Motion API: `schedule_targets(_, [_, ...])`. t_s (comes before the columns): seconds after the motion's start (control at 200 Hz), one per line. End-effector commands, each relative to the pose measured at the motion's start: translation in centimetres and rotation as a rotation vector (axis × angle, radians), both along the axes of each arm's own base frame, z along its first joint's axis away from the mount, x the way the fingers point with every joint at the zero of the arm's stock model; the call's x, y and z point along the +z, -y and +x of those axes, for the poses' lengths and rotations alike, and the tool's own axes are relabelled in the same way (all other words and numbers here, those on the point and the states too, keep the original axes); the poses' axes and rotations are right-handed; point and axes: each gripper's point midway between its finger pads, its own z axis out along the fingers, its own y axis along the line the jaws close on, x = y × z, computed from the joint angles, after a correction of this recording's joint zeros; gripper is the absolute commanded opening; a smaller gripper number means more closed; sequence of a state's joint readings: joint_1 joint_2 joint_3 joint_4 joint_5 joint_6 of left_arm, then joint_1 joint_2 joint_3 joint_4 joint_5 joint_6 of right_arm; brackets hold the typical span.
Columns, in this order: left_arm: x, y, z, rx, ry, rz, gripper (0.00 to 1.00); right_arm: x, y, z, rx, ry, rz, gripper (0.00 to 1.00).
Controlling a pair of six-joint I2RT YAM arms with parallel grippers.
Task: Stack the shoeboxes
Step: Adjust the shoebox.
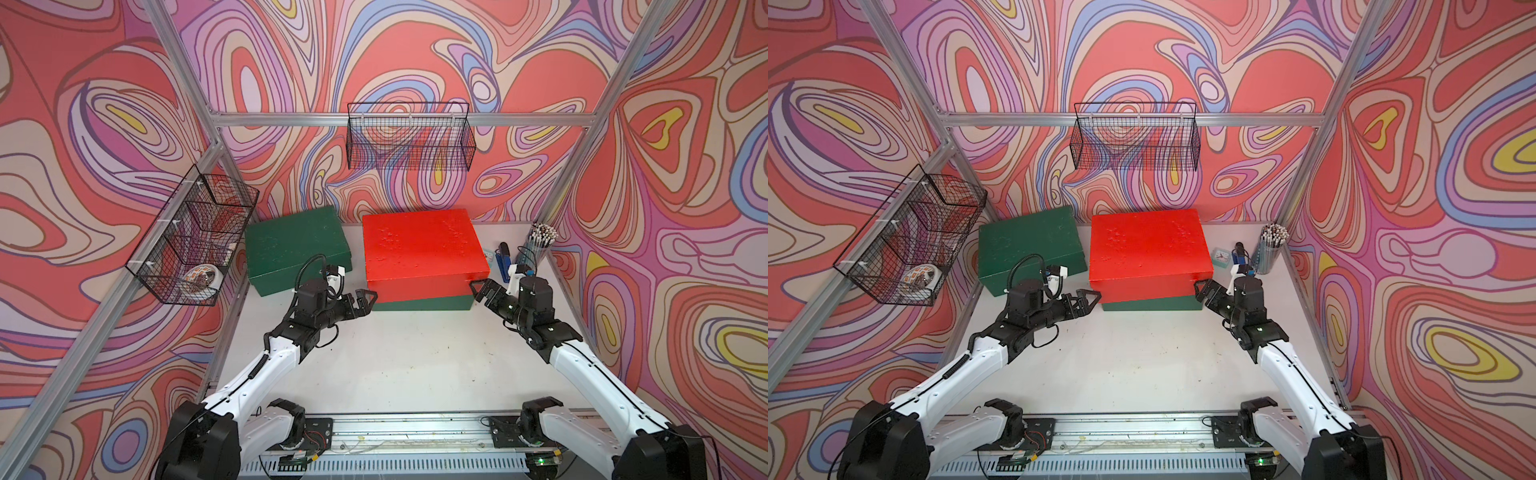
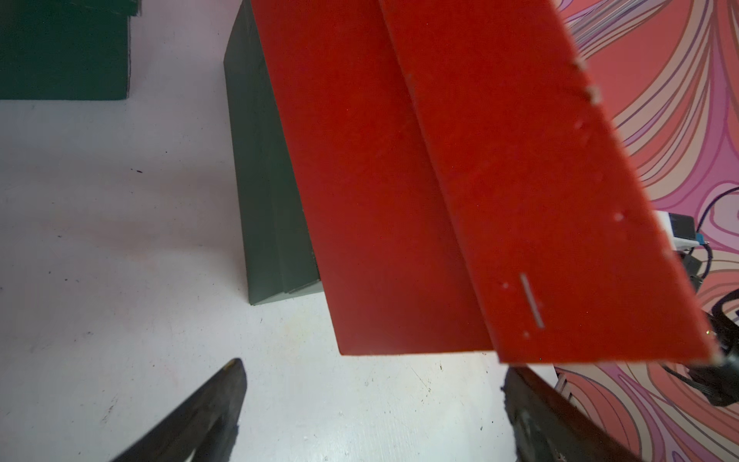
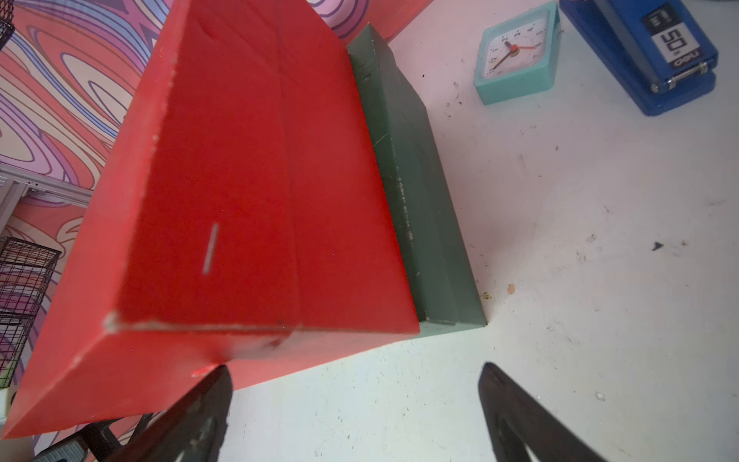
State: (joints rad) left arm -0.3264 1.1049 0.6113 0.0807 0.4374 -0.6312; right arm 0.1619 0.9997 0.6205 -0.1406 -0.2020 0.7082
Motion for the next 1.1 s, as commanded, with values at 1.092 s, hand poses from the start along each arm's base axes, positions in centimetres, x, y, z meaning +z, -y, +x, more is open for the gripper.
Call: schedule_targets(1.092, [-0.9, 0.8, 4.8, 0.026, -0.019, 0.058, 1.0, -1.1, 0.6, 1.7, -0.043, -0.007, -0.017, 0.96])
